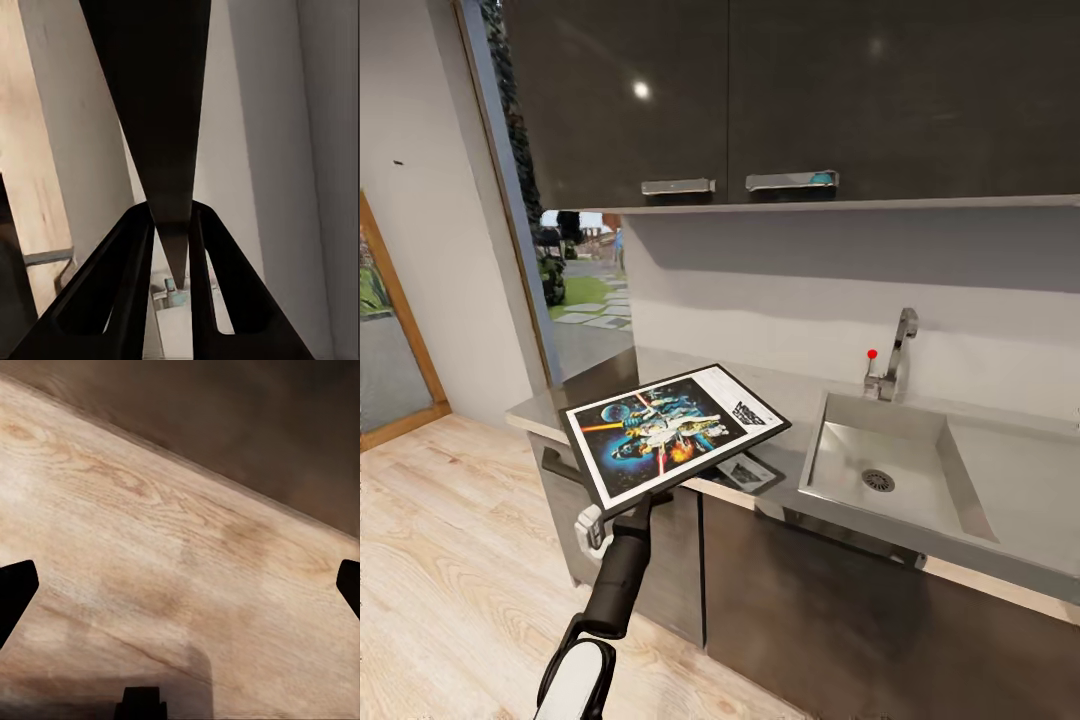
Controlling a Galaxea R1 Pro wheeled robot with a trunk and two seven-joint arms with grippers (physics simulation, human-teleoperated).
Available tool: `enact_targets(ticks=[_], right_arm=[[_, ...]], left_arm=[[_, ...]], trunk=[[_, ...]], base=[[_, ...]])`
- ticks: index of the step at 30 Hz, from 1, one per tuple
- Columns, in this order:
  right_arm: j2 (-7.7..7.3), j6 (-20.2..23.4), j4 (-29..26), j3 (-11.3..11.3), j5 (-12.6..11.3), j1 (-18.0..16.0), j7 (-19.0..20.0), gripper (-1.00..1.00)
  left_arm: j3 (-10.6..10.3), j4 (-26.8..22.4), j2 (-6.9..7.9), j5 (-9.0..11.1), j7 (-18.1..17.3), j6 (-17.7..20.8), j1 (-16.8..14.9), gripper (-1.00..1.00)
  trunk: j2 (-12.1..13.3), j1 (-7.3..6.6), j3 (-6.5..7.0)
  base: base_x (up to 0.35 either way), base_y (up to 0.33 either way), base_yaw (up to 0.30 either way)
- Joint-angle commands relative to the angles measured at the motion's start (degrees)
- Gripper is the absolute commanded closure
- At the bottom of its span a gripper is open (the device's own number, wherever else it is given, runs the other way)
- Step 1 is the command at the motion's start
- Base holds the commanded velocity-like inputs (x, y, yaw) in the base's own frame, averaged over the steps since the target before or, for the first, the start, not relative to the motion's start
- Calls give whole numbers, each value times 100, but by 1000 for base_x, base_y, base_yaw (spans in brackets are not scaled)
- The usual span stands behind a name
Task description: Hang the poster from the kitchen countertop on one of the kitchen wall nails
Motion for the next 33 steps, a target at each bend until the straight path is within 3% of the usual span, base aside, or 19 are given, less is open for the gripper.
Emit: enact_targets(ticks=[1, 10, 21, 33], right_arm=[[0, -18, 5, -2, 18, -4, -7, -100], [0, -18, 4, 3, 18, -4, -7, -100], [1, -18, 5, 7, 18, -4, -7, -100], [7, -18, 5, 7, 18, -5, -7, -100]], left_arm=[[-6, 2, 0, 48, -18, -20, -4, 100], [-6, 3, 0, 48, -19, -20, -4, 100], [-6, 2, 0, 48, -26, -19, -4, 100], [-6, 2, 0, 48, -45, 26, -4, 100]], trunk=[[-4, -3, -6], [-4, -3, -3], [-4, -3, 55], [-4, -3, 133]], base=[[-251, 0, 0], [-263, 0, -10], [-49, 9, -188], [-131, 236, -237]])
